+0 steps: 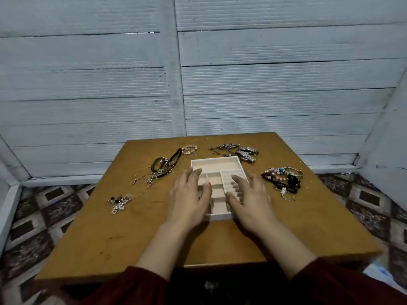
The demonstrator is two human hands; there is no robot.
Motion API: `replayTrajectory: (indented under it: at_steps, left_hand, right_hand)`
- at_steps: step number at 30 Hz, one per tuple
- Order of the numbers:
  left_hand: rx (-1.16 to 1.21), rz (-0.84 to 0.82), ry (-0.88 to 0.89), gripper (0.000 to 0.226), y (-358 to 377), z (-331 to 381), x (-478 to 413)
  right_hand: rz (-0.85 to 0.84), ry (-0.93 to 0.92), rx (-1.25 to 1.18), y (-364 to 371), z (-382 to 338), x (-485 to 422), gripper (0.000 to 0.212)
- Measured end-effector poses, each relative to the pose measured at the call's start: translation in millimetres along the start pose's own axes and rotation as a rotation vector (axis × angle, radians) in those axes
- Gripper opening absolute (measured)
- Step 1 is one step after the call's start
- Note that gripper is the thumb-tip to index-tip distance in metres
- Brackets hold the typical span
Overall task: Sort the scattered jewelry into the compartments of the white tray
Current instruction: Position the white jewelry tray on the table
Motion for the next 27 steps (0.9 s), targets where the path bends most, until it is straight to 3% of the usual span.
replayTrajectory:
  at_steps: [6,11,19,27]
  left_hand:
    - [0.130,-0.082,-0.137,0.061,22.6,-15.6,26.4]
    - [-0.080,-0.176,-0.101,0.066,33.6,-21.4,30.9]
    - [-0.129,-0.208,-0.107,0.065,31.7,-17.8,29.6]
    - [-0.156,-0.208,-0.098,0.063,21.9,-11.6,37.3]
  right_hand:
    - [0.006,0.007,0.062,10.7,7.2,10.5,0.059]
    - [-0.010,0.046,0.153,13.7,9.1,10.5,0.063]
    - [-0.074,0.064,0.219,14.8,8.5,10.5,0.065]
    - [0.028,0.126,0.184,10.3,10.2,16.5,0.057]
Point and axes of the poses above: each hand's wrist, its own x-axis away from the middle knuckle, its own y-axis out of the palm, z = x × y, the point moved 4 cm from there along -x, towards the middle knuckle, and after that the axes turned 10 degrees about z, right-handed, at the moved point
